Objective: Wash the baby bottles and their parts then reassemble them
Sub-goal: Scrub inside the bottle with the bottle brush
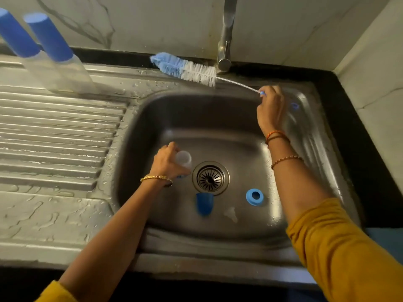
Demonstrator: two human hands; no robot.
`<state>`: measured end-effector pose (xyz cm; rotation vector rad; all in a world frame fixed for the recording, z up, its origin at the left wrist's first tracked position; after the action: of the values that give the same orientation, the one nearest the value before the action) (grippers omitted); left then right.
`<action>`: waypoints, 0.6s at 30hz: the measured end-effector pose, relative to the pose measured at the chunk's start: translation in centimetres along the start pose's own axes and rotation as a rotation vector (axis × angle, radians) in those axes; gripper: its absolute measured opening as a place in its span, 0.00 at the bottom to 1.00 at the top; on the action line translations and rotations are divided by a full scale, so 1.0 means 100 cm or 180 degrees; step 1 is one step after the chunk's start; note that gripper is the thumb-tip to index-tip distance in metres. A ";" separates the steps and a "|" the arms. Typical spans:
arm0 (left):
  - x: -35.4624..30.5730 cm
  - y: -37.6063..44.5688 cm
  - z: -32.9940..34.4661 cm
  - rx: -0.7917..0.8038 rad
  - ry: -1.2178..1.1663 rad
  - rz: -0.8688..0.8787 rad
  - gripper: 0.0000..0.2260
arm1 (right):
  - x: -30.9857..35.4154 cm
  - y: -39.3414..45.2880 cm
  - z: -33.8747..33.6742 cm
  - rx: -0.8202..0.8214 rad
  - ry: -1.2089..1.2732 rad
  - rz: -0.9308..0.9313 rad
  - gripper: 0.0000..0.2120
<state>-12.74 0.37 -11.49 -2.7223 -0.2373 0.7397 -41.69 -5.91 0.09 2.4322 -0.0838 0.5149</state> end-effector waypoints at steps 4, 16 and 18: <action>-0.016 -0.011 -0.029 -0.0262 -0.1124 0.0156 0.26 | 0.008 -0.043 -0.028 -0.0130 0.0306 0.0009 0.11; -0.010 -0.039 -0.125 -0.1090 -0.2197 0.0485 0.28 | 0.025 -0.131 -0.094 -0.0411 0.1349 0.0497 0.07; -0.003 -0.039 -0.145 -0.1264 -0.2209 0.0496 0.30 | 0.028 -0.138 -0.096 -0.0452 0.1292 0.0484 0.06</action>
<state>-5.78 0.28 1.84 -2.7374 -0.3535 1.8446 -39.84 11.08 0.03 2.1490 -0.1284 1.0243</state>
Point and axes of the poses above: each hand's wrist, its own y-axis towards the middle knuckle, its own z-axis out of the palm, x = y × z, the point moved 10 cm from there along y, towards the middle knuckle, and after that the axes turned 10 degrees about -z, right-handed, at the moved point
